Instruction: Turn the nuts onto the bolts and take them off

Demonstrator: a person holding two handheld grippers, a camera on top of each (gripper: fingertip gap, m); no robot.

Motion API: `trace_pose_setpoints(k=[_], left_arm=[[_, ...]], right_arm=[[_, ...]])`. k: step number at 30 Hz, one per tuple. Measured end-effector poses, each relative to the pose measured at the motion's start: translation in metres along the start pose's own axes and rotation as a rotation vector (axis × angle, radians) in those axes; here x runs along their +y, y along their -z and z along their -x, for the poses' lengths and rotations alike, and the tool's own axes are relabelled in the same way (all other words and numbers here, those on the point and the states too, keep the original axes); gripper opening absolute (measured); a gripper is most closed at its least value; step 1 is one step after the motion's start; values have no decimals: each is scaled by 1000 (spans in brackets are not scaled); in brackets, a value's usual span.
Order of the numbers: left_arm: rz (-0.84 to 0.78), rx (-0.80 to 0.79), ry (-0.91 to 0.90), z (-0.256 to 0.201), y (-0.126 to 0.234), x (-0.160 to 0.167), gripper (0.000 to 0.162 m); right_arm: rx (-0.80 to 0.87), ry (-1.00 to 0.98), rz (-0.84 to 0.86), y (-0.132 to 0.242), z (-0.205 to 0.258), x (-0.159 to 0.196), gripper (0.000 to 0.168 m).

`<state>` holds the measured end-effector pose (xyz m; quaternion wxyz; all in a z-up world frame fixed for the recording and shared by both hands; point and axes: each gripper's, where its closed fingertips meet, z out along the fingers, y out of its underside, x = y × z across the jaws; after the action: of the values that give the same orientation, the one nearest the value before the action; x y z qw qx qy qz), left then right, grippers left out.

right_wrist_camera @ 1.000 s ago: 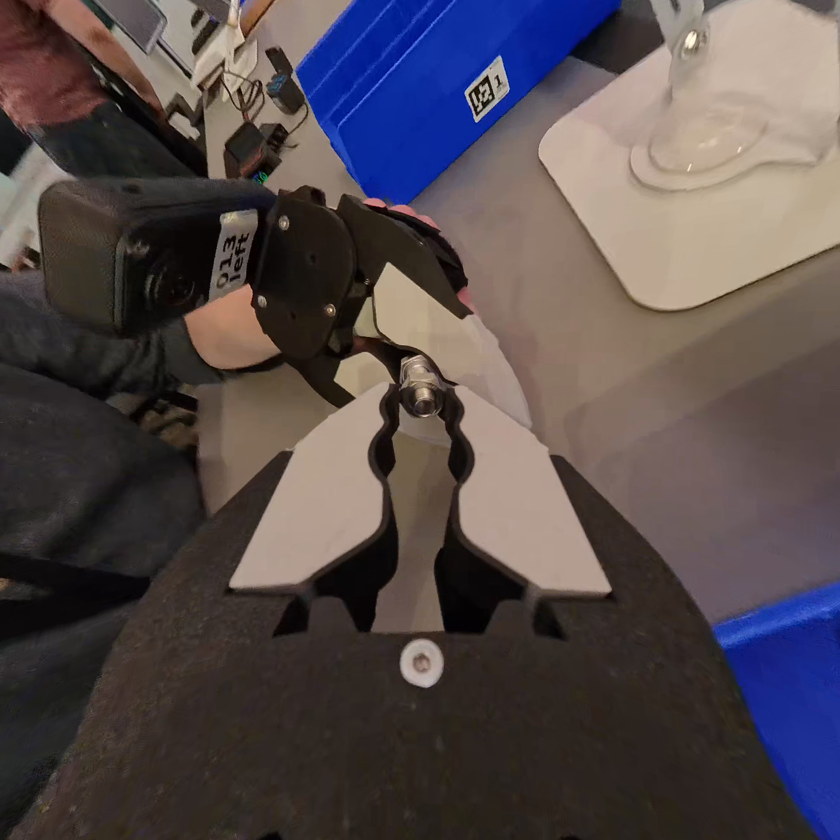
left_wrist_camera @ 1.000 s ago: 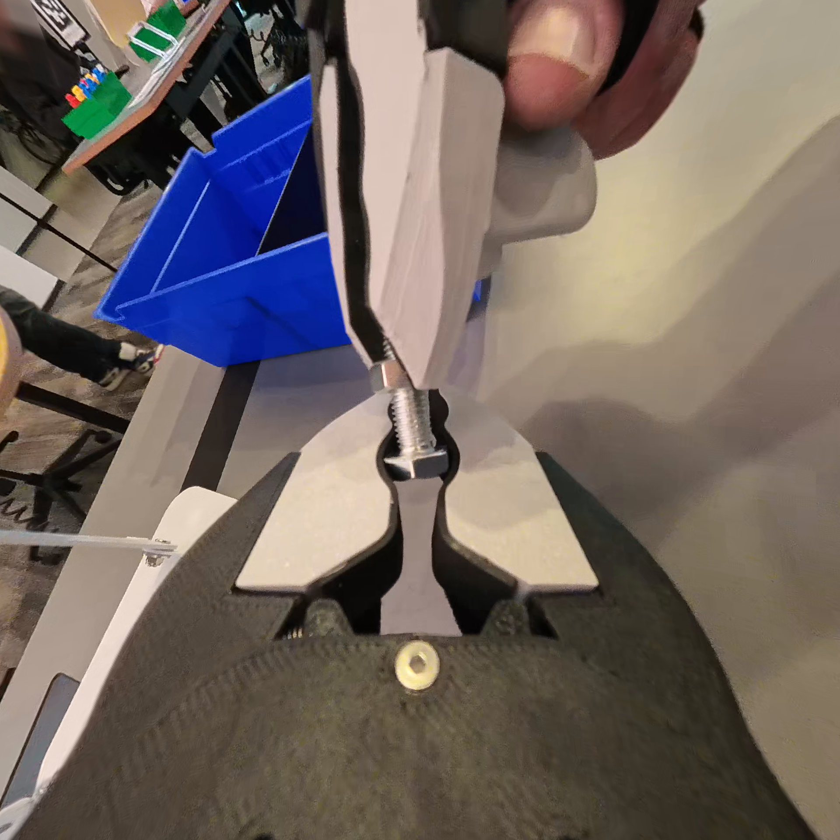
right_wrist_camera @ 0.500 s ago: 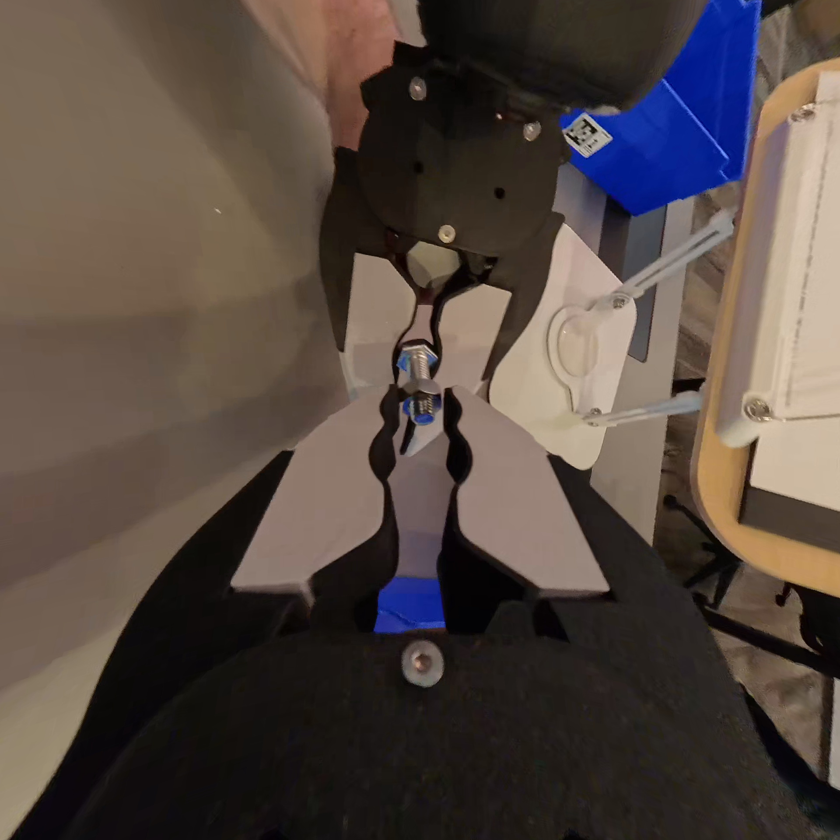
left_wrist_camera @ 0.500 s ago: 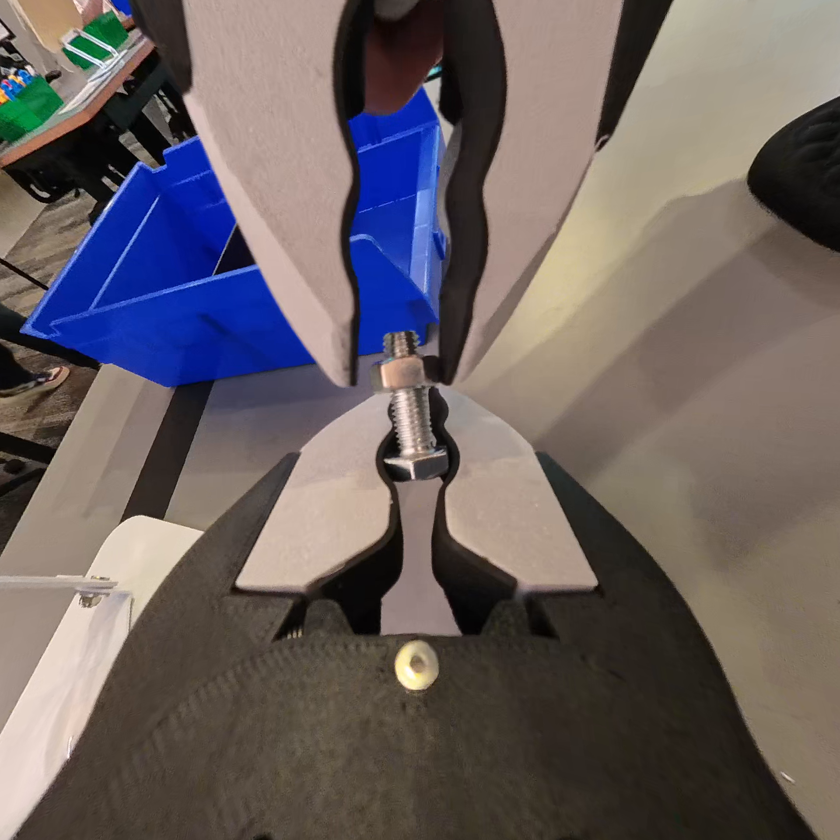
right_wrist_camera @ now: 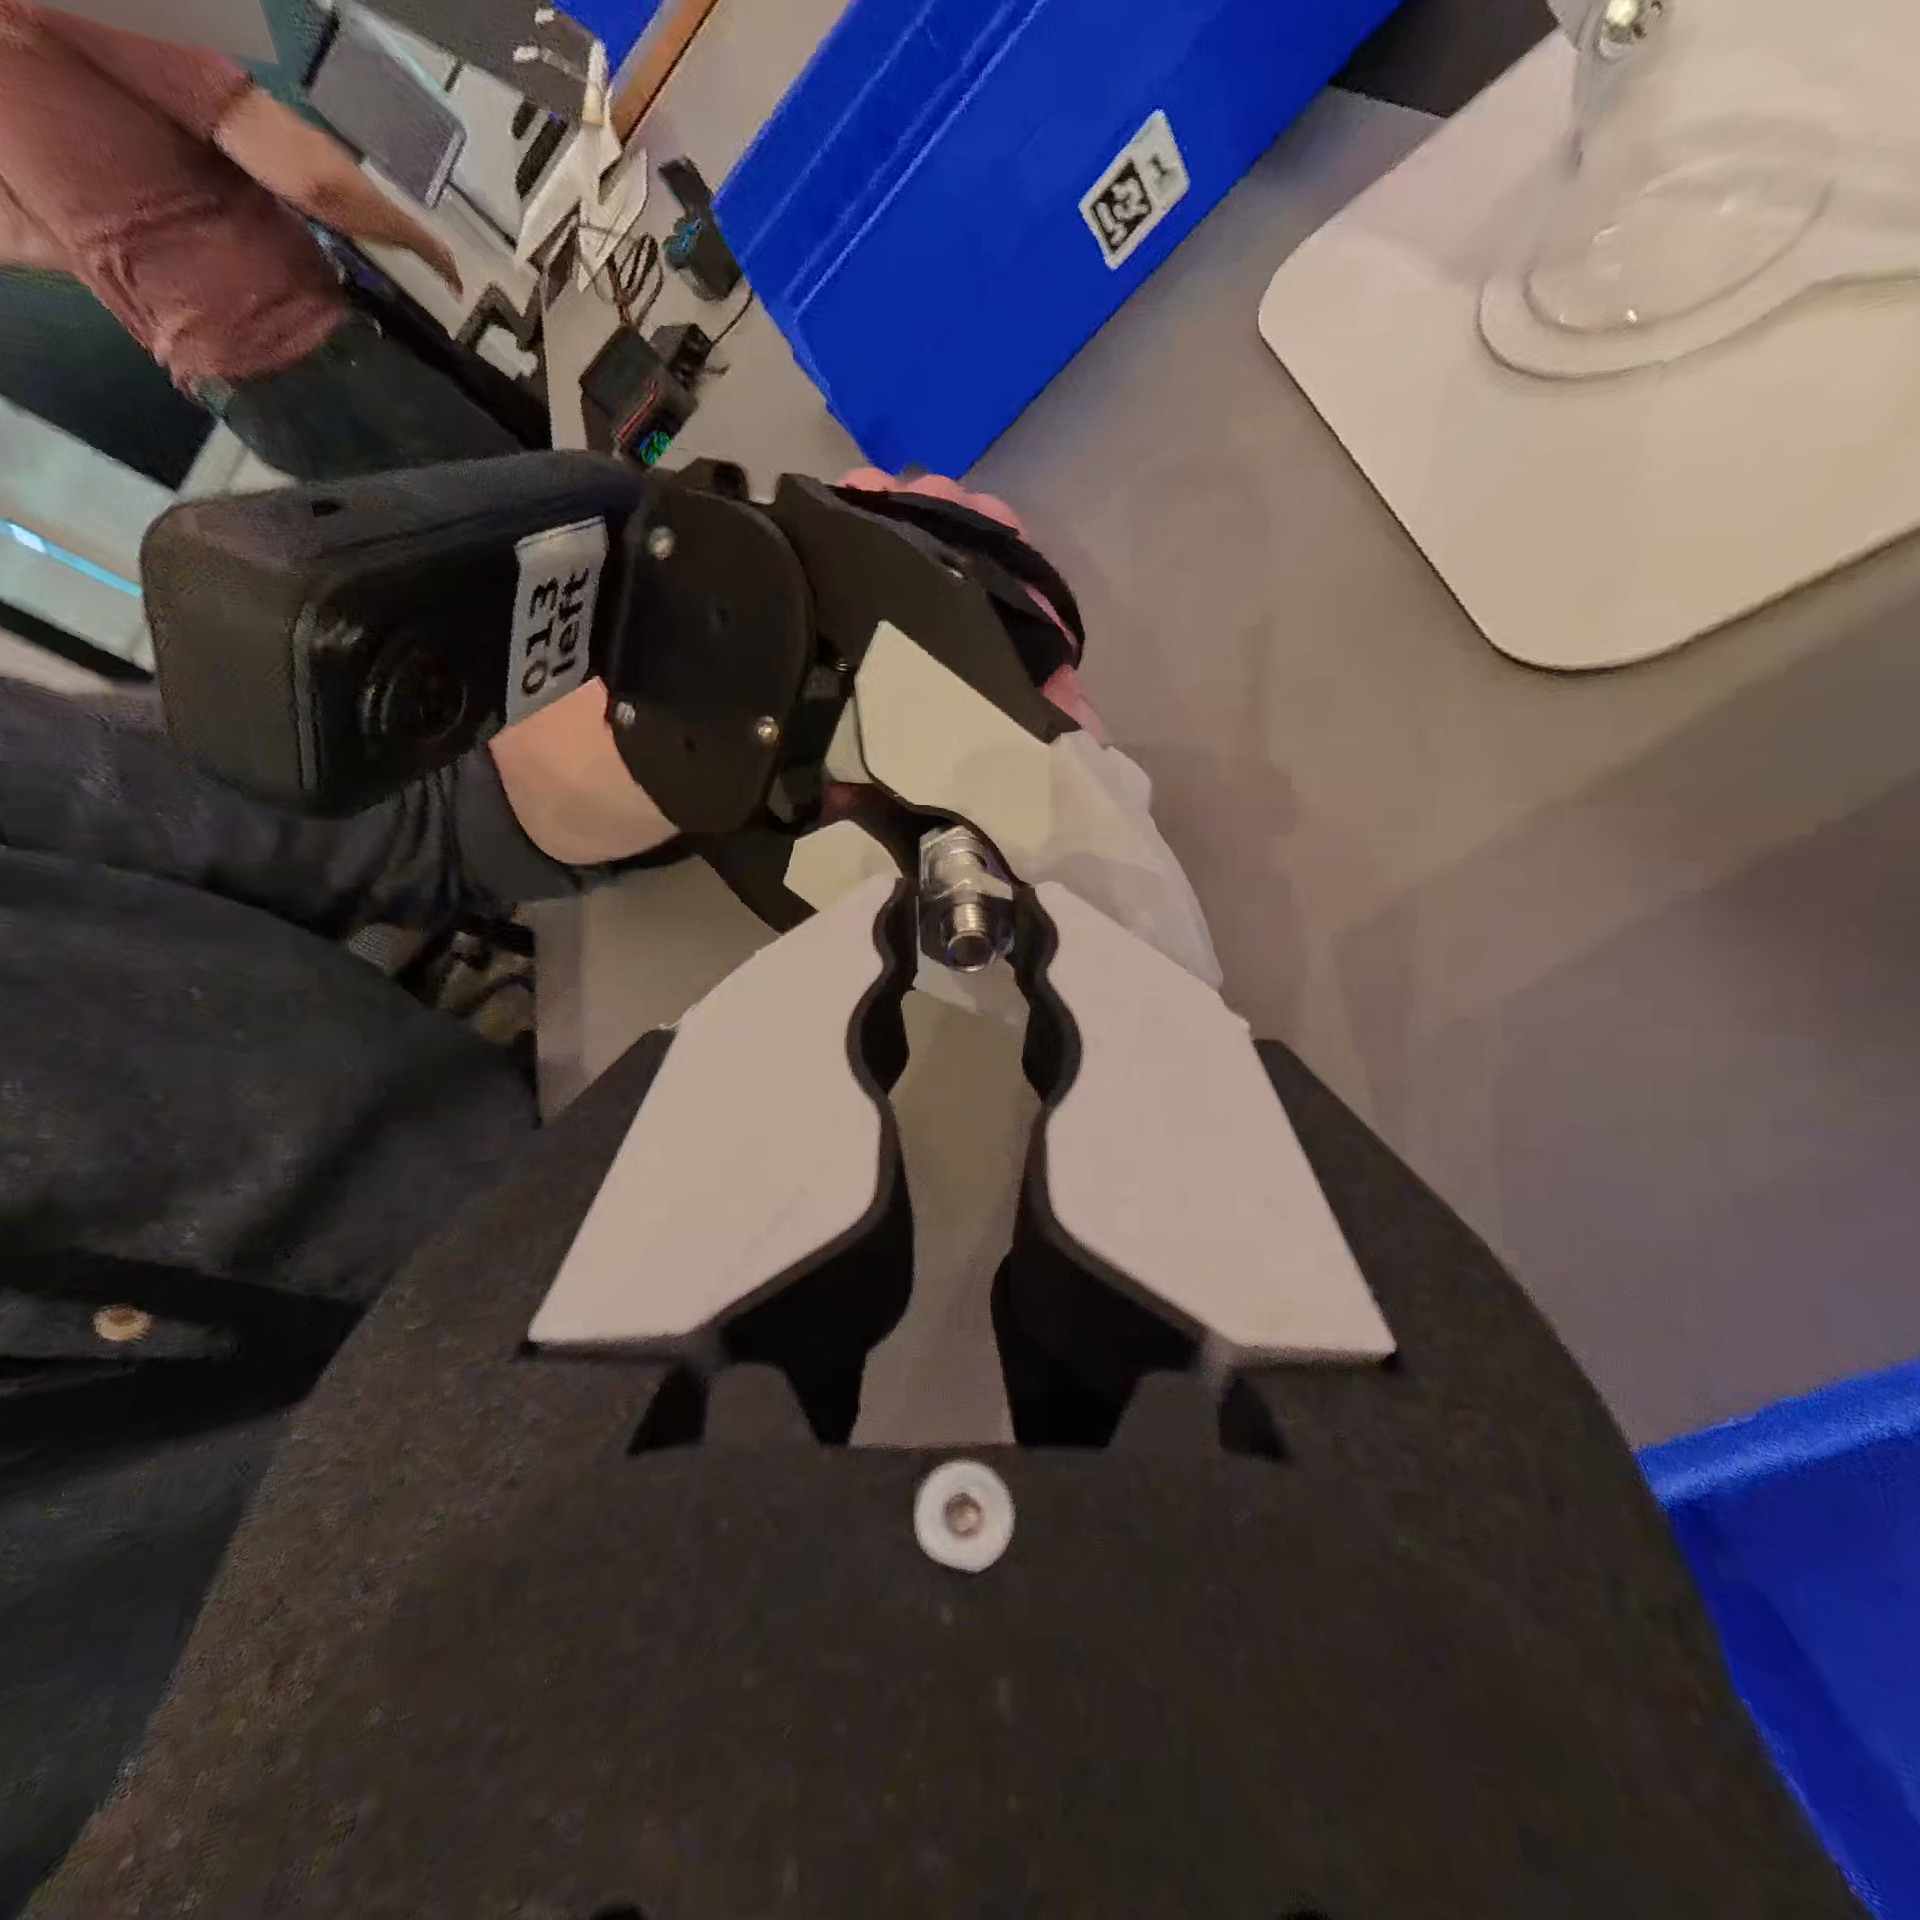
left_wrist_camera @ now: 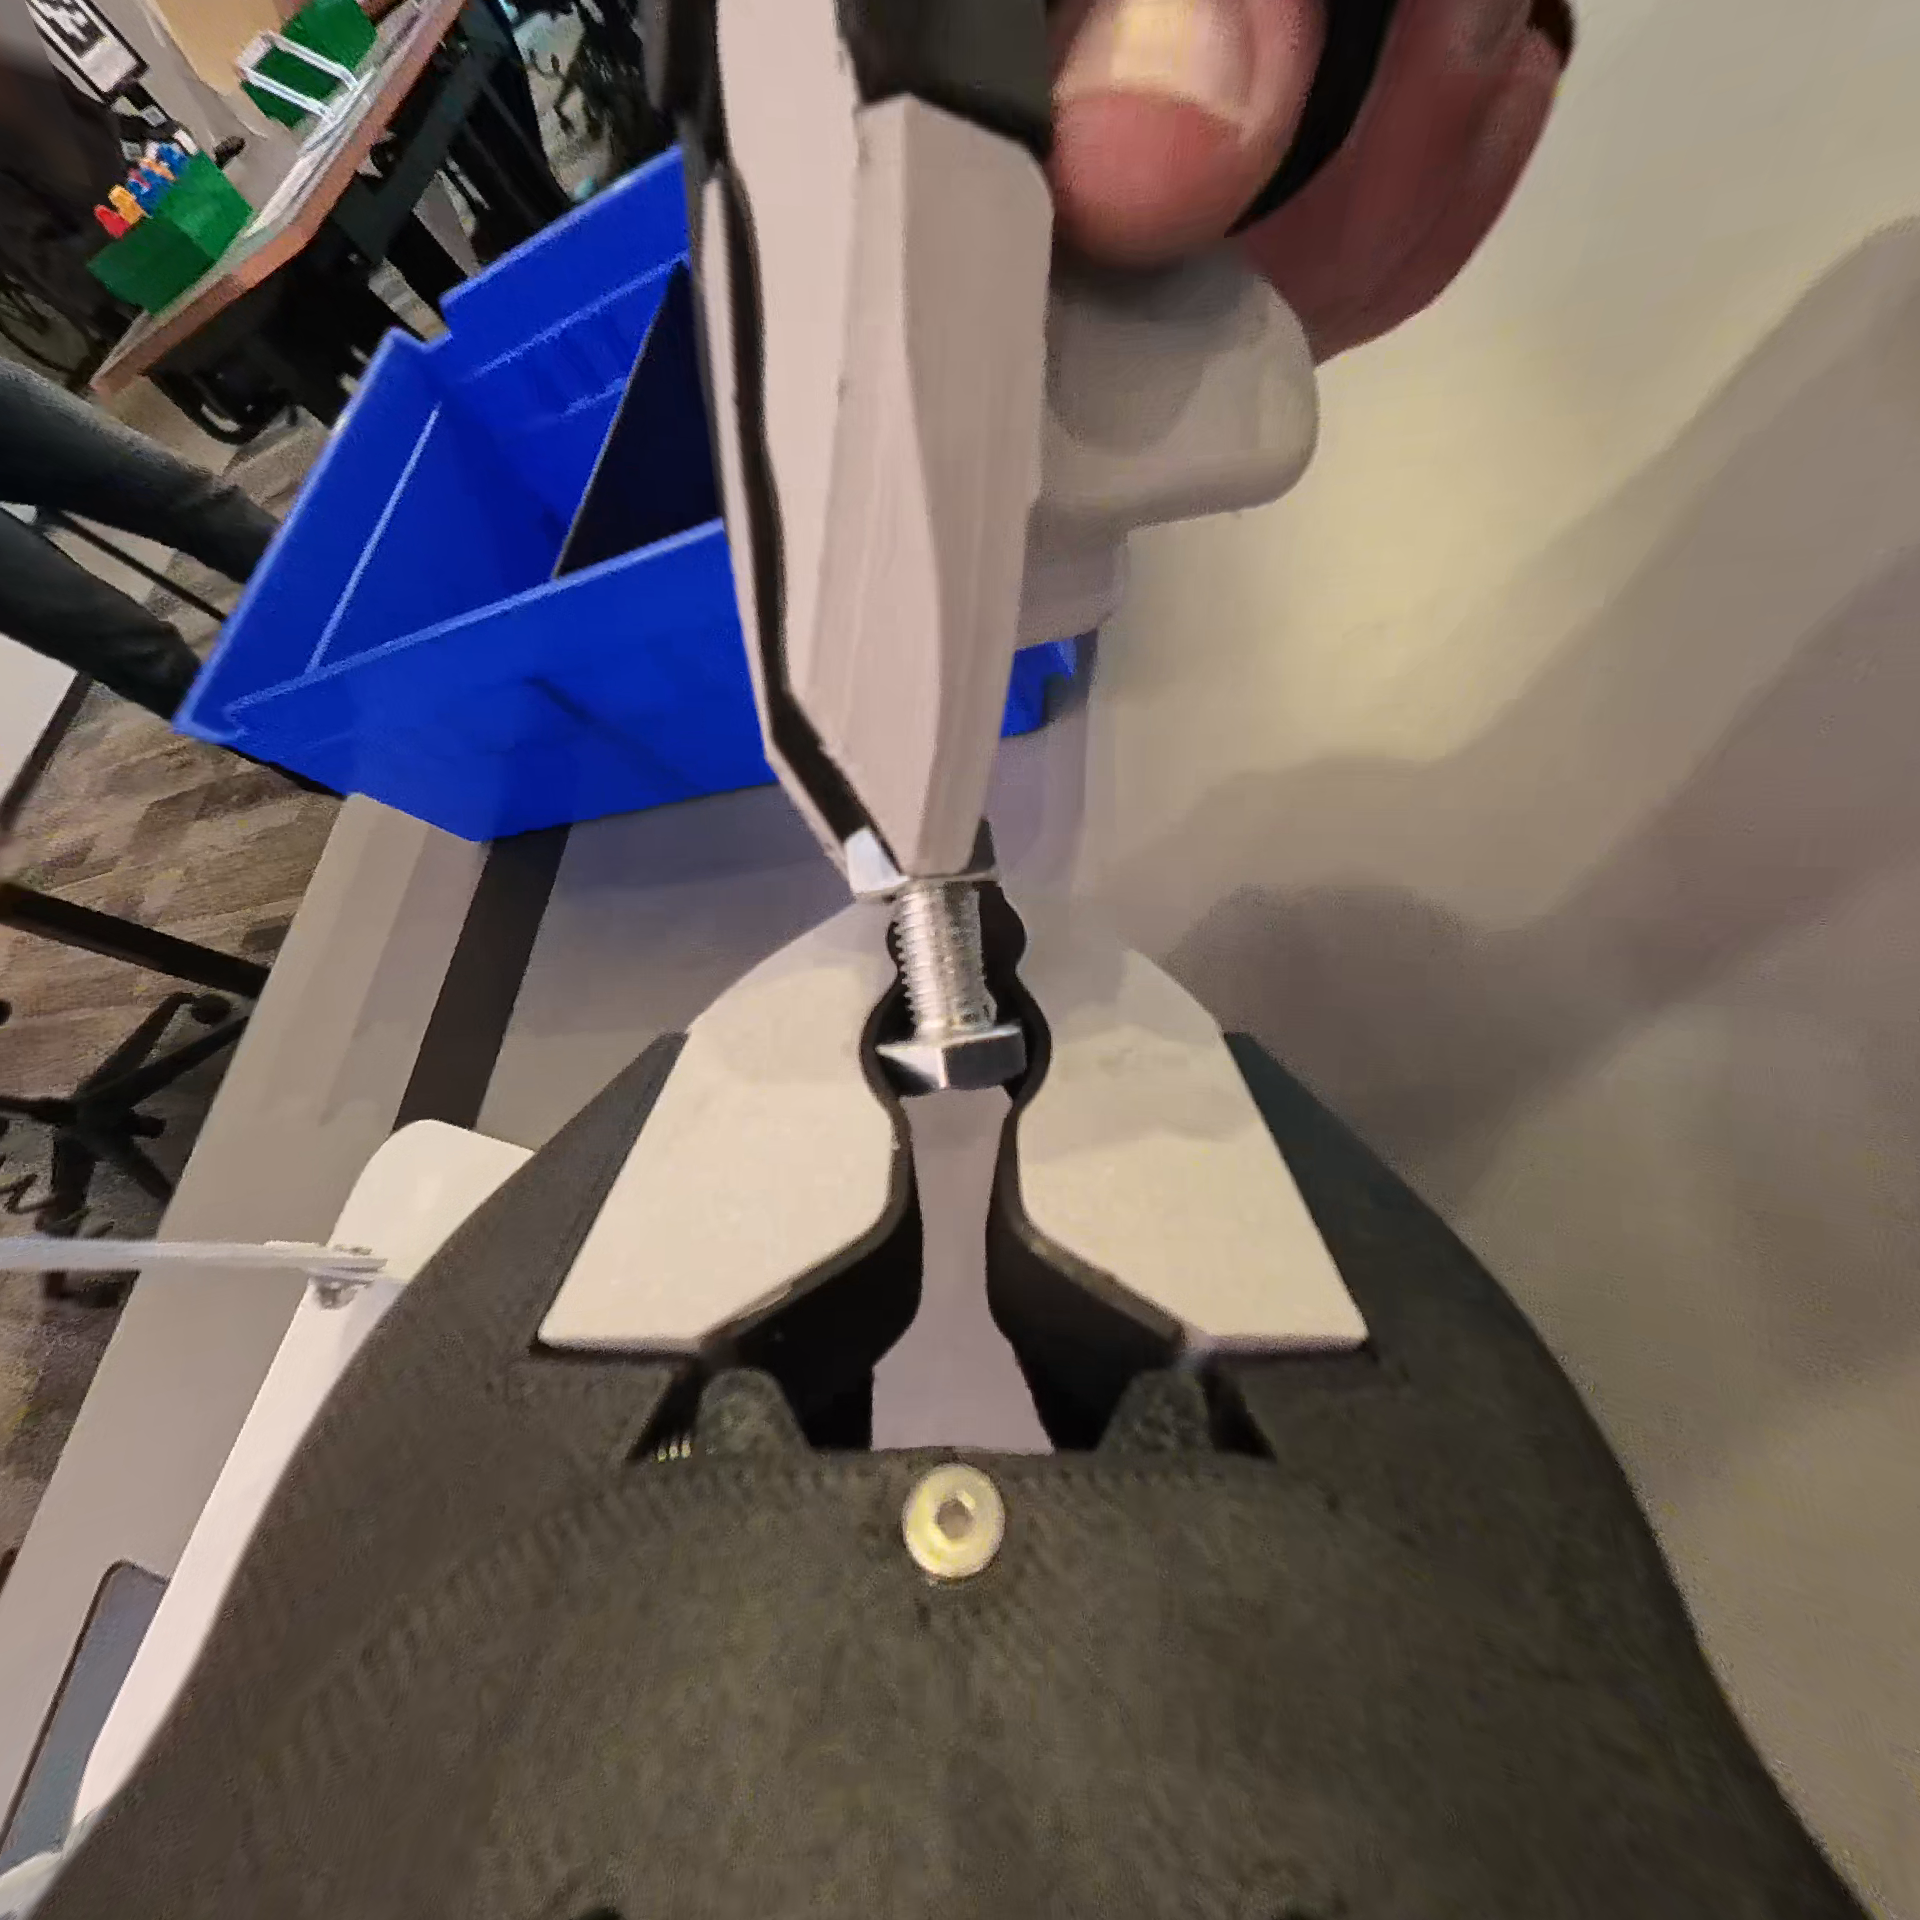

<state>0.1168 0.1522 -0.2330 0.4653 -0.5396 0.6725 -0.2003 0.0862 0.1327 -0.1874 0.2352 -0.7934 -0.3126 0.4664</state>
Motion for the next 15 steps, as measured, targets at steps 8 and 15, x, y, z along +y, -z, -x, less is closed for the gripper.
trace_pose_setpoints(k=[8, 15], left_arm=[[-65, 76, 63, -7, 2, -9, 10], [-104, 112, 89, -11, 5, -16, 10]], right_arm=[[269, 846, 179, 11, 2, 0, 41], [347, 1264, 348, 5, 2, -1, 19]])
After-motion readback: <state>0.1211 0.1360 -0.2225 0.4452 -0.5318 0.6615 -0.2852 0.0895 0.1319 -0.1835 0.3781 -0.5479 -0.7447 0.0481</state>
